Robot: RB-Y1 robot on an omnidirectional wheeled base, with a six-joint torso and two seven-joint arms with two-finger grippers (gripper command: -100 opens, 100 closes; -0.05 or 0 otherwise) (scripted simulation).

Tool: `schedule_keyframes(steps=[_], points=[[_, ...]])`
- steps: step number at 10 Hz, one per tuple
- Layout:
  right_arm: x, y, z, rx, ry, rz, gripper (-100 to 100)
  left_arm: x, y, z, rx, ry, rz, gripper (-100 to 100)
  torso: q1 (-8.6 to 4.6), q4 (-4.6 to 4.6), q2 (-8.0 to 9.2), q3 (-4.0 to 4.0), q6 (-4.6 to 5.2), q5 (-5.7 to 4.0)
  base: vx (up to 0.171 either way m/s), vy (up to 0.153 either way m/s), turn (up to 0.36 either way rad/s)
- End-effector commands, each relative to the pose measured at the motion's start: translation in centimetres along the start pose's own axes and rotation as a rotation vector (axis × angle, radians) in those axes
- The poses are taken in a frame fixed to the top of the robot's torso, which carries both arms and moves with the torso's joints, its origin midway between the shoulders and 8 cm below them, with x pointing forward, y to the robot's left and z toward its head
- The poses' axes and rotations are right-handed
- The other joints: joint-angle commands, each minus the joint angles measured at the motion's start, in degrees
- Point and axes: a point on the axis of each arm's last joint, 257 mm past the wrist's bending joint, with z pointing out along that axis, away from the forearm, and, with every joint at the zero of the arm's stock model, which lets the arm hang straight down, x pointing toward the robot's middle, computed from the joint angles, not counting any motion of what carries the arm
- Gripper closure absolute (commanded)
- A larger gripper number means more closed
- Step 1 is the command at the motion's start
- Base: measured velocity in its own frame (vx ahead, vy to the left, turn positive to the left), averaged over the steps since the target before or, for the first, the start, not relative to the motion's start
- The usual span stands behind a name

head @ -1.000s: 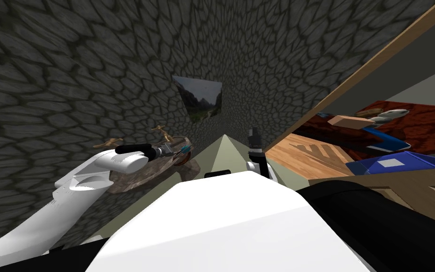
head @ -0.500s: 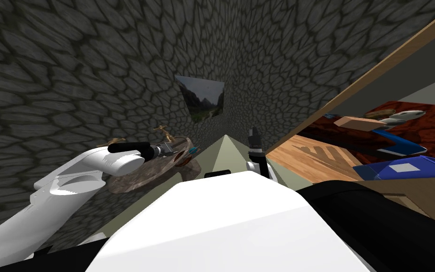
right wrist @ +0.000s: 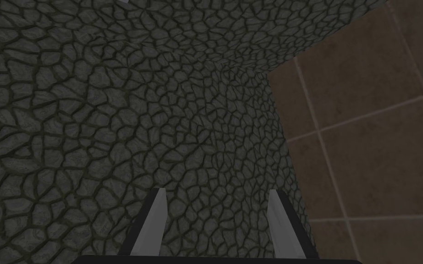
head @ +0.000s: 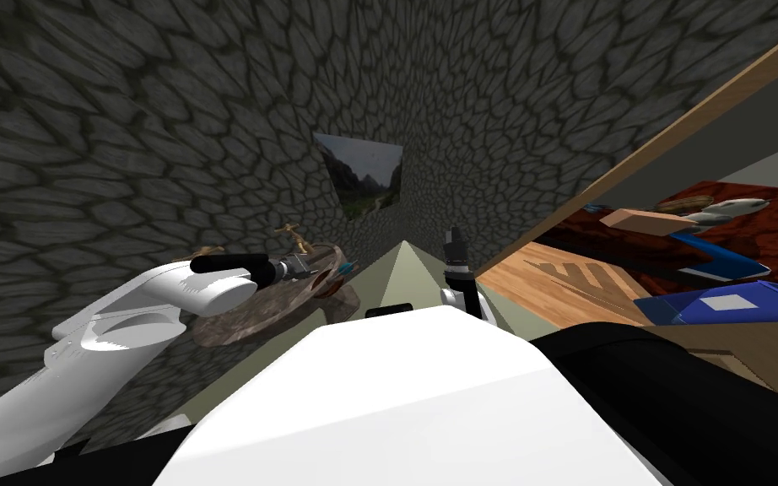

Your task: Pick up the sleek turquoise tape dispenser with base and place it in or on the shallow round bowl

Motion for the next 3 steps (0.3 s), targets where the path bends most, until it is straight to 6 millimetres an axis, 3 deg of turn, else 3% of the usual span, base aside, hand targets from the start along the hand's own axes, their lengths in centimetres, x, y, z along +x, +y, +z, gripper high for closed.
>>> schedule_keyframes(steps=[1,3], points=[[0.00,0.00,0.00,0.000,0.000,0.000,0,0.00,0.00,0.00,0.000,0.000,0.000,0,0.00,0.00,0.00,0.00,0.00,0.00,0.000,0.000,0.000],[0.00,0.00,0.00,0.000,0.000,0.000,0,0.00,0.00,0.00,0.000,0.000,0.000,0,0.00,0.00,0.01,0.00,0.00,0.00,0.000,0.000,0.000]])
